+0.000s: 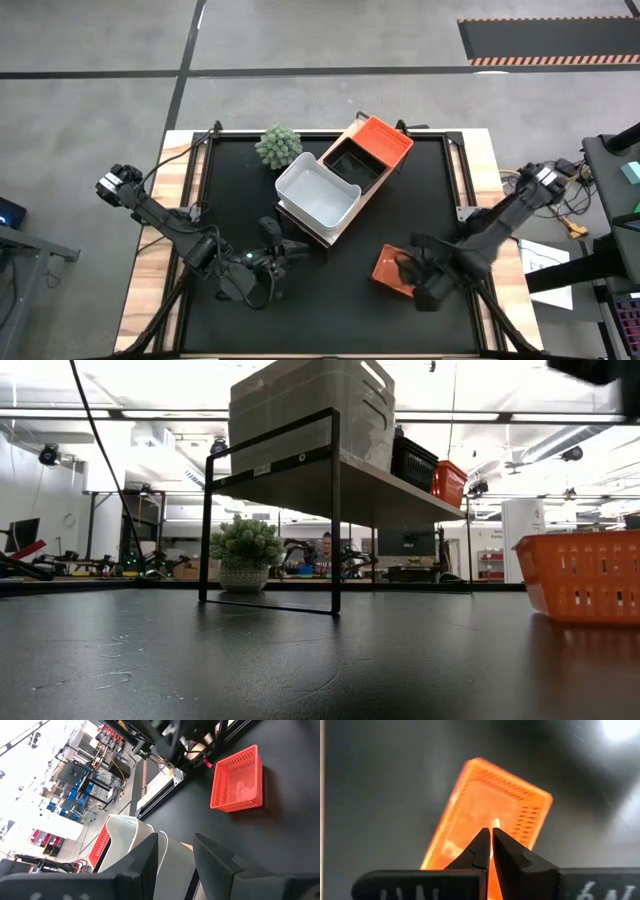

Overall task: Stack baskets on shelf by color
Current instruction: Stack the orange bin on top of the other orange bin on the shelf

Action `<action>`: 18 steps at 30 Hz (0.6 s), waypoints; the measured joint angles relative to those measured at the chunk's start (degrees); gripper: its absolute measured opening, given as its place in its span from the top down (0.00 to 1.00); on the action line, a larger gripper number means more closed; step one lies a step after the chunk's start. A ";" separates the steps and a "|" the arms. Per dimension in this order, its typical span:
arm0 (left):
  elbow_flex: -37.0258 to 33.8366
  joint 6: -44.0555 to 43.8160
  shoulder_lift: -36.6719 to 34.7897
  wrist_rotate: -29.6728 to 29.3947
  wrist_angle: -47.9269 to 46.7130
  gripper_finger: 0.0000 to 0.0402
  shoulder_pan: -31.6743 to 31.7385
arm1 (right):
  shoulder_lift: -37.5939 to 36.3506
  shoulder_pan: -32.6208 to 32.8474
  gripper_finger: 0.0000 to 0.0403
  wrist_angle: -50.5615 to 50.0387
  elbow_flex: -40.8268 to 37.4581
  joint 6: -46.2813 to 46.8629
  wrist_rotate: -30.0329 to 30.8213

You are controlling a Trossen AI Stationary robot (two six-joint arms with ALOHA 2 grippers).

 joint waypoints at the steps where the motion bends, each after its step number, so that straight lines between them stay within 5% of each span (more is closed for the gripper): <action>1: -0.04 0.00 0.00 0.00 -0.01 0.73 0.00 | -0.77 0.94 0.97 0.60 -0.24 -2.18 -0.52; 6: -0.08 -0.41 0.00 -0.02 0.02 0.73 0.00 | -2.22 3.94 0.93 -0.35 -0.43 -9.74 -3.98; 18: -0.10 -0.50 0.00 0.00 1.38 0.73 0.00 | 2.38 7.70 0.54 -6.43 -3.92 -25.10 -9.48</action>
